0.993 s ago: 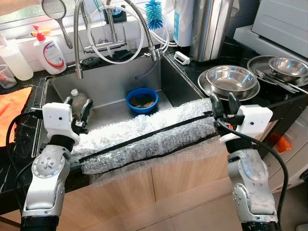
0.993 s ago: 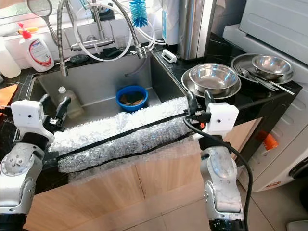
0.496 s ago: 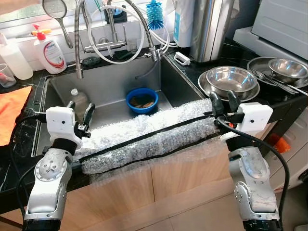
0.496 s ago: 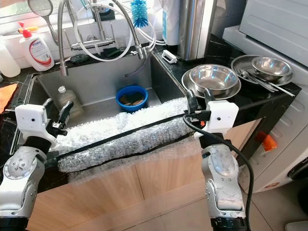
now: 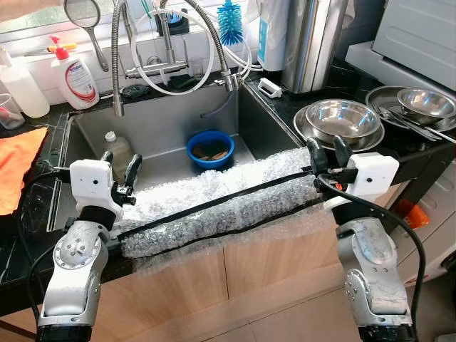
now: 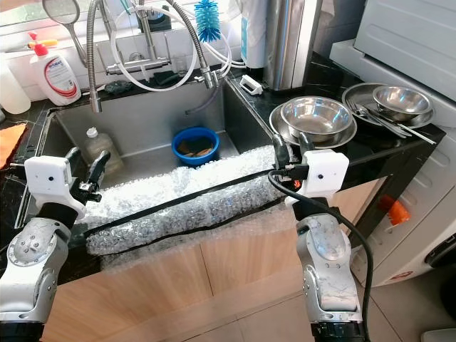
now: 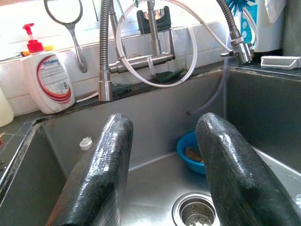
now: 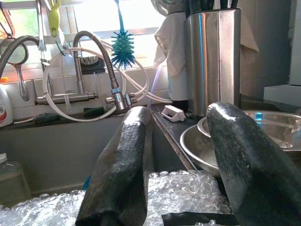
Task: Kitchen organization
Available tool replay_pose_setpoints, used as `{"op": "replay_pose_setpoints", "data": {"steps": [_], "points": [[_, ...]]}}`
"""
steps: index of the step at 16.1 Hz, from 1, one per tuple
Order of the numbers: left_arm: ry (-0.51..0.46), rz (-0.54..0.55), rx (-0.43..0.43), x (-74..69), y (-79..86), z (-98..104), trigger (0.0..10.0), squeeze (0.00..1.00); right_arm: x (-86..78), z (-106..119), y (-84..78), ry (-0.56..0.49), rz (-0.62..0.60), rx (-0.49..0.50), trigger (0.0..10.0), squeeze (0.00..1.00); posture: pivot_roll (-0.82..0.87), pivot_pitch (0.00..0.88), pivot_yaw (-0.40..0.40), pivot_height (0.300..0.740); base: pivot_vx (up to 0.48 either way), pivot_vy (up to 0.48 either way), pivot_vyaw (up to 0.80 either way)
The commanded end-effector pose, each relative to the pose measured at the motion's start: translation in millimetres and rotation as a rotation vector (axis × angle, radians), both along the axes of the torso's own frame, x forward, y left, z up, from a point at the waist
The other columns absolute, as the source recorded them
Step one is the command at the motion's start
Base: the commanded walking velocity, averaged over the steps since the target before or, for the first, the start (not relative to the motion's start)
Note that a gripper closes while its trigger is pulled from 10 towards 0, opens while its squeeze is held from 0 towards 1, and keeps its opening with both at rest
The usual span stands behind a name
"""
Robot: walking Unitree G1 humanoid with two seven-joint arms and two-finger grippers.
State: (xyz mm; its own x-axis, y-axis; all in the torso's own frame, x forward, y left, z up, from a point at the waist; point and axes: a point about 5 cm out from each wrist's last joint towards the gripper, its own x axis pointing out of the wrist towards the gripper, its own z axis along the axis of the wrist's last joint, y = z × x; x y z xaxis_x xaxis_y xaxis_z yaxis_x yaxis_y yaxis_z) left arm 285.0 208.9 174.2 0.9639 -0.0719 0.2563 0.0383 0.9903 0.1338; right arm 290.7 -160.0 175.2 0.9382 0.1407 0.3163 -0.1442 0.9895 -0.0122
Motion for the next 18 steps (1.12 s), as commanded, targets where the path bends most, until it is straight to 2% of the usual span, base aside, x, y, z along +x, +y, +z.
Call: {"op": "replay_pose_setpoints", "data": {"steps": [1,5,11,13,18], "points": [[0.011,0.004,0.002,2.3,0.2,-0.4,10.0,0.0,1.5,1.6,4.2,0.0,0.017,-0.007,10.0,0.0,-0.1,0.0,0.064,0.74,0.0,0.0,0.0],[0.011,-0.005,-0.002,3.9,-2.6,-0.2,10.0,0.0,2.3,2.9,7.6,-0.014,0.031,-0.021,10.0,0.0,-0.1,0.0,0.064,0.74,0.0,0.0,0.11],[0.006,-0.018,-0.003,4.7,-6.1,-0.3,10.0,0.0,1.8,2.4,10.8,-0.014,0.048,-0.017,10.0,0.0,-0.1,0.0,0.062,0.74,0.0,0.0,0.8],[0.006,-0.019,-0.004,5.1,-7.3,-0.4,10.0,0.0,2.3,2.1,9.6,-0.013,0.042,0.011,10.0,0.0,-0.1,0.0,0.061,0.74,0.0,0.0,0.0],[-0.002,-0.019,-0.002,6.1,-5.8,1.4,10.0,0.0,2.7,1.6,11.2,-0.007,0.042,0.0,10.0,0.0,-0.1,0.0,0.06,0.74,0.0,0.0,0.0]]}}
